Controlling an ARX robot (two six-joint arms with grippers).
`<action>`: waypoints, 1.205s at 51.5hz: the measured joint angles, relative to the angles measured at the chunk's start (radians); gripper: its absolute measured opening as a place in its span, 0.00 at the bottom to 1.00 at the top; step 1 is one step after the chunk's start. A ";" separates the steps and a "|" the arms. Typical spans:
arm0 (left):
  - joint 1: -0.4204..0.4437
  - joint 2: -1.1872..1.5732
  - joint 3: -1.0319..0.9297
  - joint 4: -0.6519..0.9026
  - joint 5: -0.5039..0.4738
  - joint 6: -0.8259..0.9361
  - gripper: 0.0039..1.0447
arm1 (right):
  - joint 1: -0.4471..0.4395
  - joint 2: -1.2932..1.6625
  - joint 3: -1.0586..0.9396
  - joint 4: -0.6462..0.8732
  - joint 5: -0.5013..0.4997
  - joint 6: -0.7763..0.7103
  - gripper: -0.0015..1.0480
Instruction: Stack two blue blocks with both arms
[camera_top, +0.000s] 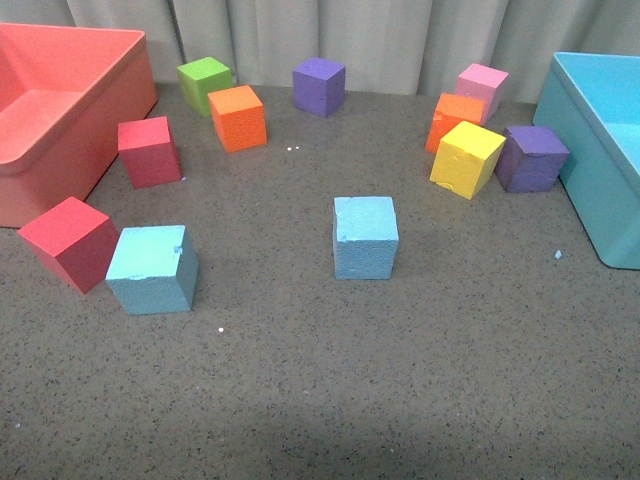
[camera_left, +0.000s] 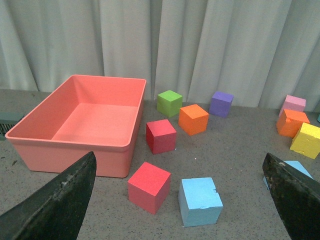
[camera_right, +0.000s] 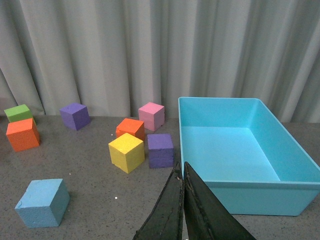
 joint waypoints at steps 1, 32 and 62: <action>0.000 0.000 0.000 0.000 0.000 0.000 0.94 | 0.000 -0.011 0.000 -0.010 0.000 0.000 0.01; 0.000 0.000 0.000 0.000 0.000 0.000 0.94 | 0.000 -0.224 0.000 -0.217 0.000 0.000 0.01; 0.000 0.000 0.000 0.000 0.000 0.000 0.94 | 0.000 -0.446 0.000 -0.447 -0.003 -0.001 0.03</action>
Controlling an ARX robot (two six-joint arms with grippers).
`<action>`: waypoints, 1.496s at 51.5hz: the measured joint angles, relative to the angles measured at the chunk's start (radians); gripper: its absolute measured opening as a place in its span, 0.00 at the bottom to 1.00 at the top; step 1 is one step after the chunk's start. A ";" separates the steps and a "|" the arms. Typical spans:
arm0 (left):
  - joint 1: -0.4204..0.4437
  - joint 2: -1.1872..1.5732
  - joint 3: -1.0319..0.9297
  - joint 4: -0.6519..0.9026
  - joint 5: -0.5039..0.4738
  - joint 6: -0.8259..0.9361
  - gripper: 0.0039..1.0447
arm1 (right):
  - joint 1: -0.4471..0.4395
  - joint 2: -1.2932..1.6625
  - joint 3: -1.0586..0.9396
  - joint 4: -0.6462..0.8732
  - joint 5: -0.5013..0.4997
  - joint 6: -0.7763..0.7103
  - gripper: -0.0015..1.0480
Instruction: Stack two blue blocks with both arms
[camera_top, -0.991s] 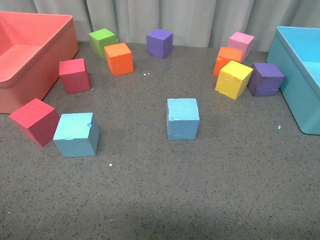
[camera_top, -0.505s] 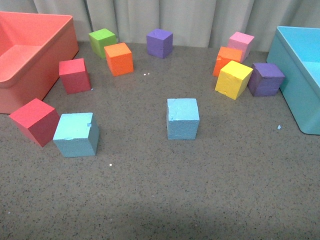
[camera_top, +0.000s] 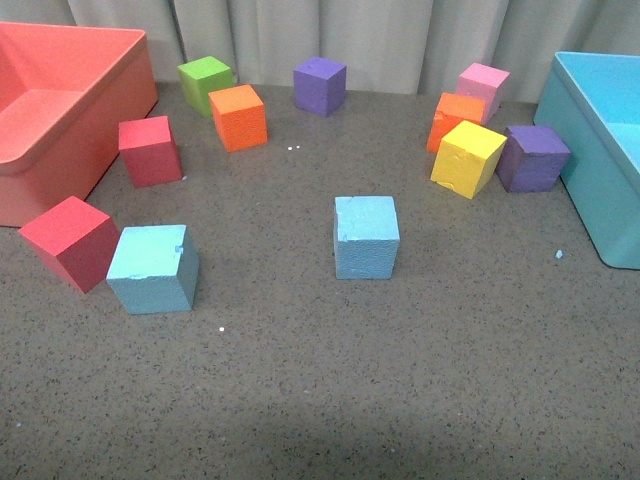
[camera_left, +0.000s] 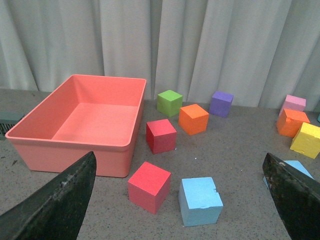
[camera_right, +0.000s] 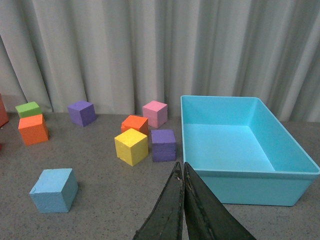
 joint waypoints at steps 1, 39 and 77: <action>0.000 0.000 0.000 0.000 0.000 0.000 0.94 | 0.000 0.000 0.000 0.000 0.000 0.000 0.05; -0.024 0.544 0.164 -0.109 -0.072 -0.035 0.94 | 0.000 -0.002 0.000 -0.001 0.000 0.001 0.91; -0.129 1.696 0.754 -0.062 0.019 -0.212 0.94 | 0.000 -0.002 0.000 -0.001 0.000 0.001 0.91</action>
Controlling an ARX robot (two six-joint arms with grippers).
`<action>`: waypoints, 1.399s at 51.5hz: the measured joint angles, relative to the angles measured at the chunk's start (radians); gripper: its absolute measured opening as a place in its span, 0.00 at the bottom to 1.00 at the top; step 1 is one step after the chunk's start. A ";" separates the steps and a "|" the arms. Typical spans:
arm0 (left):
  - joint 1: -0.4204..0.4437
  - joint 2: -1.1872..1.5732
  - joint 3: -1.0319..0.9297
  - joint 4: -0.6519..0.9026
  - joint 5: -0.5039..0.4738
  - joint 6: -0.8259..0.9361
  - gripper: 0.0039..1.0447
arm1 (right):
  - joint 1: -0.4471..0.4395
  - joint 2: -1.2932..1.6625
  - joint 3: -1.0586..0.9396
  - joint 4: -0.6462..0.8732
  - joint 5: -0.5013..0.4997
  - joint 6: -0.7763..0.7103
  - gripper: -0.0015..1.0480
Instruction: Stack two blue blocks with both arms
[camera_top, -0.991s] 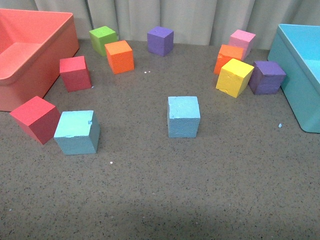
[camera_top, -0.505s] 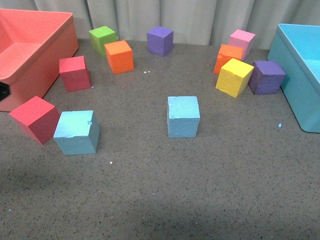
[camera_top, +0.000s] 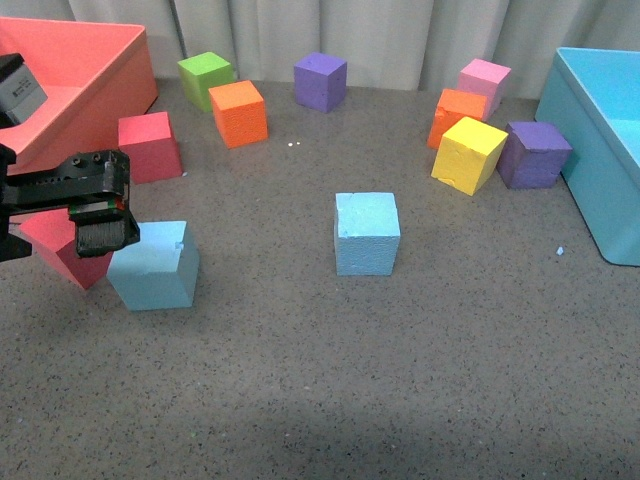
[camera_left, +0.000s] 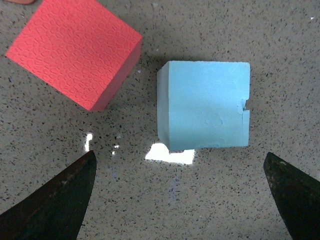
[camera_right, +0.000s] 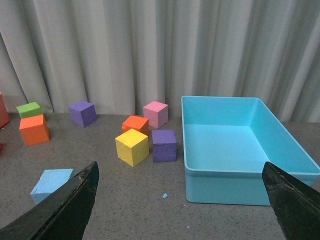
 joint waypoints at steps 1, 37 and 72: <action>-0.001 0.010 0.009 -0.007 0.000 -0.003 0.94 | 0.000 0.000 0.000 0.000 0.000 0.000 0.91; -0.054 0.229 0.175 -0.060 -0.051 -0.066 0.94 | 0.000 0.000 0.000 0.000 0.000 0.000 0.91; -0.100 0.354 0.267 -0.116 -0.089 -0.090 0.50 | 0.000 0.000 0.000 0.000 0.000 0.000 0.91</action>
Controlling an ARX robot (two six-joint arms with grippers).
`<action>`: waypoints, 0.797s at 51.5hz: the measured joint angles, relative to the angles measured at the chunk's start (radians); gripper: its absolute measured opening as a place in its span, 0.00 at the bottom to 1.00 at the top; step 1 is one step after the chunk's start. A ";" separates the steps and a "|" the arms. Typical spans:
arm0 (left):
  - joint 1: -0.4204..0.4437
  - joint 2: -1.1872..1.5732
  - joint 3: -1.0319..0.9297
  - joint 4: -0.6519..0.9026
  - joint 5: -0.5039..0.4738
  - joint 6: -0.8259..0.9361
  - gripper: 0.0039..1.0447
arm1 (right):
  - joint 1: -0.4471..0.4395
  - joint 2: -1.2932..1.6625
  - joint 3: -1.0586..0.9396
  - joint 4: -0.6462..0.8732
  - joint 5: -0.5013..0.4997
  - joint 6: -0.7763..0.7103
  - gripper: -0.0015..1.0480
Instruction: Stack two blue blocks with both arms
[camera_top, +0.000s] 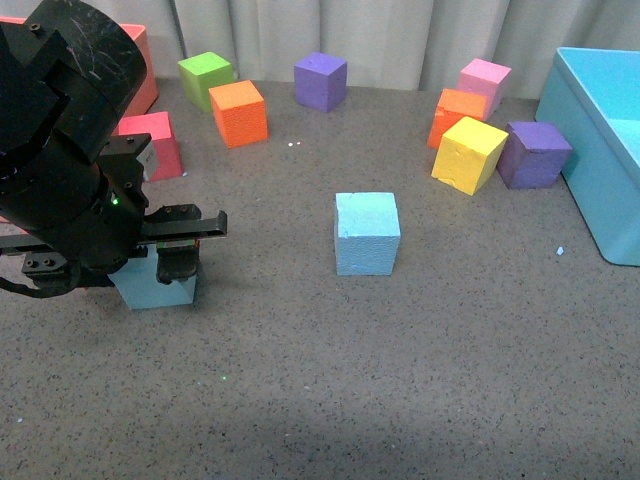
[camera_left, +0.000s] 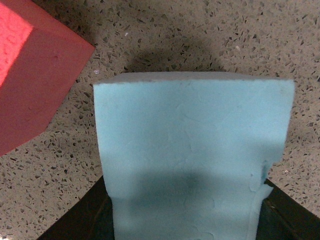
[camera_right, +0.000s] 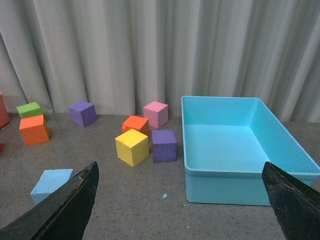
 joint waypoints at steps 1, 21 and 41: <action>-0.001 0.000 0.001 -0.002 0.000 -0.002 0.49 | 0.000 0.000 0.000 0.000 0.000 0.000 0.91; -0.124 -0.083 0.105 -0.123 -0.043 -0.130 0.41 | 0.000 0.000 0.000 0.000 0.000 0.000 0.91; -0.337 0.003 0.386 -0.282 -0.100 -0.296 0.40 | 0.000 0.000 0.000 0.000 0.000 0.000 0.91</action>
